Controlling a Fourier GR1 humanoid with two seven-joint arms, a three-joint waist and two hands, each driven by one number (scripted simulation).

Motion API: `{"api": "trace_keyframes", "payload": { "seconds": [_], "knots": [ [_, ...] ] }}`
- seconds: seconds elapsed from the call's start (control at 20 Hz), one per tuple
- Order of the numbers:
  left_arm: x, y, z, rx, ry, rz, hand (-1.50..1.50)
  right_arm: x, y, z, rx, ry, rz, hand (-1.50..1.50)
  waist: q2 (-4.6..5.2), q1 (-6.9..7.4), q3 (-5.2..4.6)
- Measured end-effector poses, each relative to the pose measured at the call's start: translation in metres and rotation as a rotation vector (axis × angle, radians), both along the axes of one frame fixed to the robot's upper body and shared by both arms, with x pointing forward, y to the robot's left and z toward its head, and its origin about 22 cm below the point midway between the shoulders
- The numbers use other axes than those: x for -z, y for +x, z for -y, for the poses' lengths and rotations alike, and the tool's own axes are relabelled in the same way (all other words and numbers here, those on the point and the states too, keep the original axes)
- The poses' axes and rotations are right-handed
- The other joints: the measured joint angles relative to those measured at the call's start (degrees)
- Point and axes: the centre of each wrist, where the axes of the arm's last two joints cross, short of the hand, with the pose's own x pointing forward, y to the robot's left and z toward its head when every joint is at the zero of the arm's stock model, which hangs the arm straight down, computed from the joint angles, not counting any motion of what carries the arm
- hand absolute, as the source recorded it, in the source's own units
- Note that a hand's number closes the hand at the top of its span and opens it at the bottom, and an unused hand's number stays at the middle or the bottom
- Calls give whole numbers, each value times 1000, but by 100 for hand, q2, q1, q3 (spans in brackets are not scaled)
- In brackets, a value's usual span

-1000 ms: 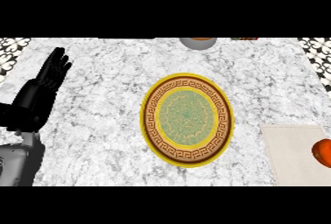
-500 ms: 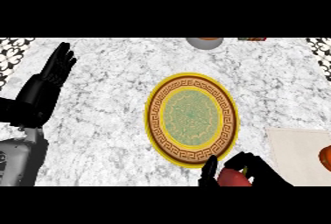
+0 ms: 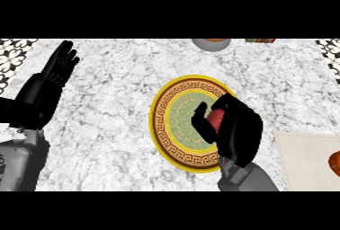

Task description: Pick the bell pepper from the placemat and place it in the plate

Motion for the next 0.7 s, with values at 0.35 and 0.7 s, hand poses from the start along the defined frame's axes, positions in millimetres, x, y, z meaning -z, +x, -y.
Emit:
{"api": "trace_keyframes", "payload": {
  "seconds": [0.35, 0.7],
  "knots": [
    [3, 1, 6, -5, -4, -1, 0, 24, 56, 2, 36, 96, -63, -150, 0, -6, 7],
    [6, 0, 1, -4, -4, -7, 0, 38, 89, -6, 29, 250, 30, -150, -2, 10, 9]
  ]
}}
